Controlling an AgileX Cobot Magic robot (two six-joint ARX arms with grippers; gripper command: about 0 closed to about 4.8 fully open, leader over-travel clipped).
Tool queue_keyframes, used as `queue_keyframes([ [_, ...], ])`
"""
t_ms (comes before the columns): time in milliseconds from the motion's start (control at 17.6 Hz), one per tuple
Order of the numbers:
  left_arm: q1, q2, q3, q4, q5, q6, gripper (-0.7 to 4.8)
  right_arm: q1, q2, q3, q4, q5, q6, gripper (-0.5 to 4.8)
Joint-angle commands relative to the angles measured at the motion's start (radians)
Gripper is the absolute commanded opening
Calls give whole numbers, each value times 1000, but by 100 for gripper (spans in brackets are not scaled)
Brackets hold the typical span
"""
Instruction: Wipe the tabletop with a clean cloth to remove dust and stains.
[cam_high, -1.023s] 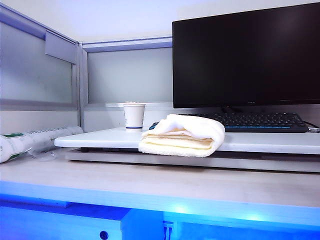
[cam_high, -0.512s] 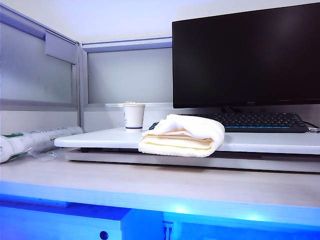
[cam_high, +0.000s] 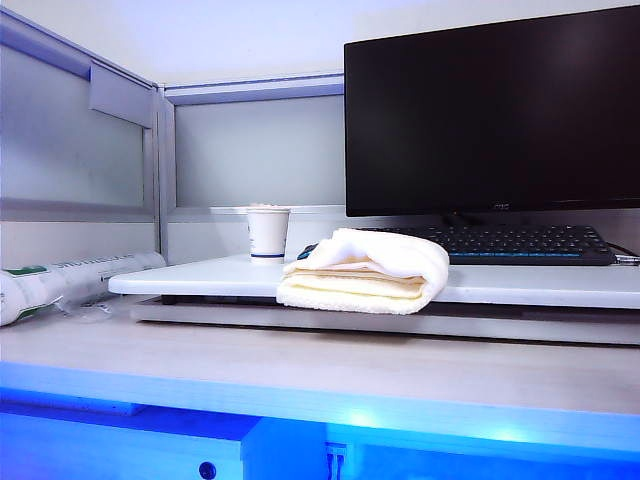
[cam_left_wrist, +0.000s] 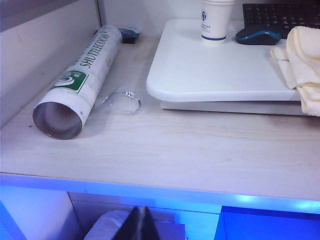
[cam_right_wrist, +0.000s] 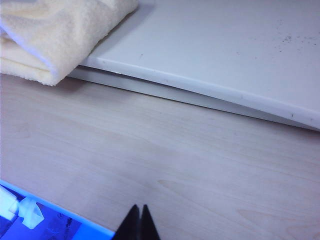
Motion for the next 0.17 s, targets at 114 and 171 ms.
queue_keyframes([
  [114,1,1,-1,-21,6,8,-4,2,0,-3,6,-5,-3,-1],
  [171,1,1,-1,-21,6,8,-4,2,0,-3,6,-5,-2,-1],
])
